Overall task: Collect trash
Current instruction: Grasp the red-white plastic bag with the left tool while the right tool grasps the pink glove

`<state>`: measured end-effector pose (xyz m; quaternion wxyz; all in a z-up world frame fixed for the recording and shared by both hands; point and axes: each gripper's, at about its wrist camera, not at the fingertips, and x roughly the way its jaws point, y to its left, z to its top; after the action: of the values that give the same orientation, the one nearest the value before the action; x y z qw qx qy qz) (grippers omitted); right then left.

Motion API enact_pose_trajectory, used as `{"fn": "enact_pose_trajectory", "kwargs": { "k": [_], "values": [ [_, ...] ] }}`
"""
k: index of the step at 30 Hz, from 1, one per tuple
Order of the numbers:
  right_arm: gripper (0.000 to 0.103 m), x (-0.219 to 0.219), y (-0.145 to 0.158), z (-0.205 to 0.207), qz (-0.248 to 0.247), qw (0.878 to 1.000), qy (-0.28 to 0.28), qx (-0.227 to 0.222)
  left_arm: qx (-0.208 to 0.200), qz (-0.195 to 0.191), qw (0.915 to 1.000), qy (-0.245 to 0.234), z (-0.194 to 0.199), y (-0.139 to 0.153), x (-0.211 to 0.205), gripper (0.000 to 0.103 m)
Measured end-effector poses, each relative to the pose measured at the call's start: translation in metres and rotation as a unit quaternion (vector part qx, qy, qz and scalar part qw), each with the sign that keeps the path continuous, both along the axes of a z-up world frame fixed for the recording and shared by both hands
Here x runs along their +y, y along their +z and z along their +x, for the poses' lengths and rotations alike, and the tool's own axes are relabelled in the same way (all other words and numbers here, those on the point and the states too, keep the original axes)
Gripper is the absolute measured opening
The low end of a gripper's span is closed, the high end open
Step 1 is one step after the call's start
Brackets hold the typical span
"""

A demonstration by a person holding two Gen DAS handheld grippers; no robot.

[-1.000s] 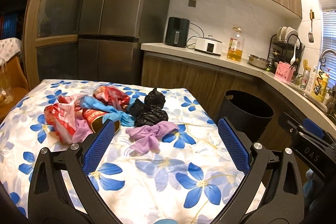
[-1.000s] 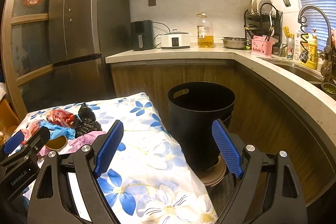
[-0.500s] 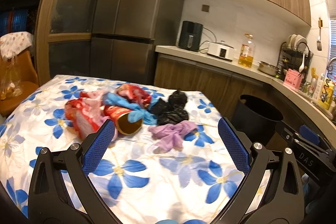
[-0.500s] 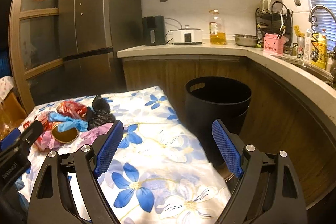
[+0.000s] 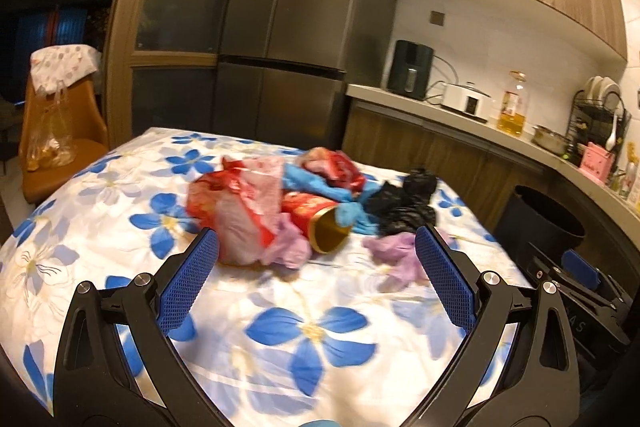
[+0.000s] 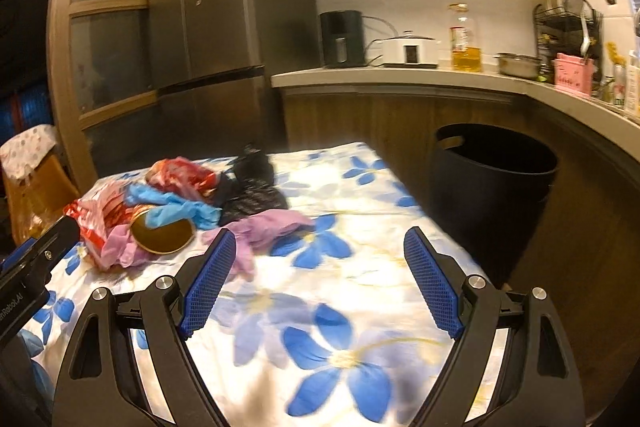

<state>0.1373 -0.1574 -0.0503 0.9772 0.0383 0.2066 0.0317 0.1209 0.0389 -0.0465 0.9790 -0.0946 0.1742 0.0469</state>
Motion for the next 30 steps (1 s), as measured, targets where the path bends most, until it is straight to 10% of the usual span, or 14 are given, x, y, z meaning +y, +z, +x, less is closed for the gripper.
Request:
{"fn": "enact_pose_trajectory", "kwargs": {
  "k": [21,30],
  "values": [
    [0.063,0.046,-0.049,0.095,0.011,0.997,0.000,0.076,0.009,-0.008,0.9981,0.061,0.048,-0.012,0.053,0.097],
    [0.022,0.051,-0.057,0.100,0.007,0.995,0.018,0.096,0.022,-0.023,0.9982,0.051,0.057,-0.019,0.061,0.091]
  ]
}}
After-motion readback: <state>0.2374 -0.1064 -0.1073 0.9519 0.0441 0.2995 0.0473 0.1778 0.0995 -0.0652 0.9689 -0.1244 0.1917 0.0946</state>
